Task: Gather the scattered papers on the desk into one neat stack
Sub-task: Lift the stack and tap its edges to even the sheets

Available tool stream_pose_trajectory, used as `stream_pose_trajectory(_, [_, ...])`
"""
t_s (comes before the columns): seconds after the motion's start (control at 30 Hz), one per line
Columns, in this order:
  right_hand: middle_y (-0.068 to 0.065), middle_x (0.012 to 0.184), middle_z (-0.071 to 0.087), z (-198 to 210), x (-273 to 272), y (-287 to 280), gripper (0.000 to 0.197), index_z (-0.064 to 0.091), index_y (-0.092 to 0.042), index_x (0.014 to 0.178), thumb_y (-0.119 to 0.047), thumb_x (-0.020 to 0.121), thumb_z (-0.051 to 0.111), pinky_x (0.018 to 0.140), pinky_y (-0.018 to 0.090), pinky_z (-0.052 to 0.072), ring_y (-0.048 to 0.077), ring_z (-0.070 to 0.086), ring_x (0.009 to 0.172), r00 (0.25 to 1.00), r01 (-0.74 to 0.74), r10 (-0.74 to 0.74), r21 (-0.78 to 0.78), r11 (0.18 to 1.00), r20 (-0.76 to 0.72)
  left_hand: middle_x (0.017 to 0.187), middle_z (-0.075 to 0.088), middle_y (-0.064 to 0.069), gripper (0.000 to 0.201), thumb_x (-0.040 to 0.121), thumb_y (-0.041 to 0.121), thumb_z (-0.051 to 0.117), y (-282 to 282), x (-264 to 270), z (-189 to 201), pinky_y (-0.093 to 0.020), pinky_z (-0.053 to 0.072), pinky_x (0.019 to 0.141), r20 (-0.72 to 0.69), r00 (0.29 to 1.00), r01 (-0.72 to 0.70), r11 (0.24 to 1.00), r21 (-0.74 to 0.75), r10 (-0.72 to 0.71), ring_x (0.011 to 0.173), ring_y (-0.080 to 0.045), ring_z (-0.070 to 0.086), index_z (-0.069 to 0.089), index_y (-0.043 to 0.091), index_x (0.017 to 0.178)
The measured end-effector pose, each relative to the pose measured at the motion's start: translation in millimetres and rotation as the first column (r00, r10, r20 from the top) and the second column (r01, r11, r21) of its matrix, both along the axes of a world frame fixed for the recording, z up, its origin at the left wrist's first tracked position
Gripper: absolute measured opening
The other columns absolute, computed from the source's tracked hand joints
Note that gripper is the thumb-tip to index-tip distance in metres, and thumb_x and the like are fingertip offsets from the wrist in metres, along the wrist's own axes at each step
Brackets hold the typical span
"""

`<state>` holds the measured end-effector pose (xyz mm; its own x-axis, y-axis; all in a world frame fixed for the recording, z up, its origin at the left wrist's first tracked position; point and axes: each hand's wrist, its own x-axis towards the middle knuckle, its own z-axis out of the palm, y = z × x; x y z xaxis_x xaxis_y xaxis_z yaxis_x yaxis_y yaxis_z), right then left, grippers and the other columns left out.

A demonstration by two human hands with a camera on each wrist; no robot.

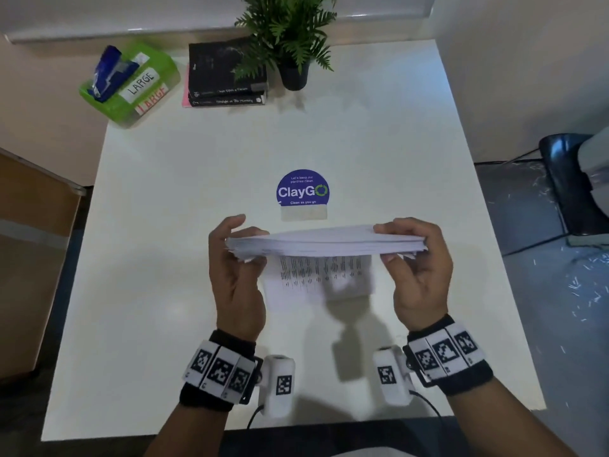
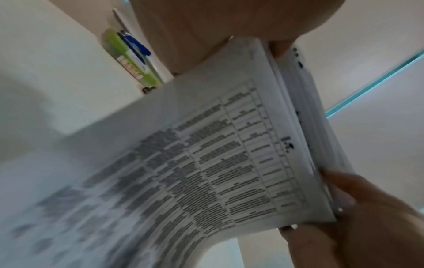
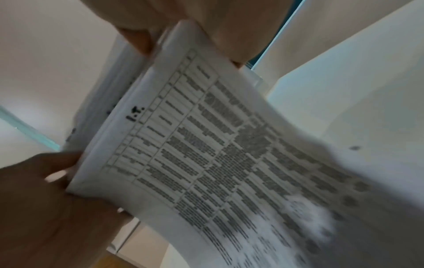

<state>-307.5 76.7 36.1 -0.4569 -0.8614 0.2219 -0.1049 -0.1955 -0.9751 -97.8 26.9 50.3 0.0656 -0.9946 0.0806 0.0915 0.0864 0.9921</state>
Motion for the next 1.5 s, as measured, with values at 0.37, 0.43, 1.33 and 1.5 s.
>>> stream_pose_trajectory(0.37, [-0.002, 0.116, 0.045, 13.3, 12.7, -47.0, 0.062, 0.035, -0.007, 0.131, -0.004, 0.075, 0.063, 0.081, 0.043, 0.049, 0.020, 0.052, 0.099, 0.997, 0.057, -0.055, 0.041, 0.998, -0.055, 0.121, 0.048, -0.002, 0.079, 0.076, 0.007, 0.055, -36.8, -21.1, 18.9, -0.025, 0.049, 0.088, 0.036, 0.999, -0.015, 0.999, 0.046, 0.013, 0.099, -0.007, 0.056, 0.020, 0.016, 0.146])
stream_pose_trajectory(0.43, [-0.001, 0.114, 0.043, 20.8, 7.6, -50.3, 0.068, 0.033, -0.003, 0.130, 0.005, 0.068, 0.057, 0.079, 0.042, 0.048, 0.020, 0.051, 0.098, 0.997, 0.037, -0.034, 0.046, 0.998, -0.067, 0.112, 0.048, -0.012, 0.094, 0.065, -0.009, 0.053, -41.0, -13.5, 23.2, -0.033, 0.050, 0.084, 0.087, 0.992, 0.087, 0.996, -0.003, -0.087, 0.092, -0.019, 0.053, 0.014, 0.013, 0.147])
stream_pose_trajectory(1.33, [-0.011, 0.102, 0.076, 7.0, 17.5, -21.1, 0.035, 0.074, -0.039, 0.104, -0.008, 0.089, 0.071, 0.091, 0.041, 0.057, 0.017, 0.071, 0.103, 0.998, 0.032, -0.040, 0.141, 0.990, 0.051, 0.117, 0.060, 0.015, 0.033, 0.098, 0.003, 0.054, -20.0, -27.4, 2.4, -0.020, 0.045, 0.095, 0.127, 0.988, -0.074, 0.994, -0.085, 0.085, 0.112, -0.001, 0.058, 0.049, 0.025, 0.122])
stream_pose_trajectory(1.5, [0.003, 0.098, 0.074, 10.0, 10.4, -10.4, 0.029, 0.067, -0.007, 0.110, -0.011, 0.083, 0.077, 0.086, 0.045, 0.060, 0.022, 0.072, 0.098, 0.995, 0.042, -0.054, 0.147, 0.988, 0.078, 0.105, 0.054, -0.001, 0.034, 0.083, 0.013, 0.058, -12.2, -16.2, 6.2, -0.019, 0.046, 0.081, 0.036, 0.999, 0.003, 0.983, -0.182, 0.003, 0.094, -0.010, 0.056, 0.045, 0.001, 0.113])
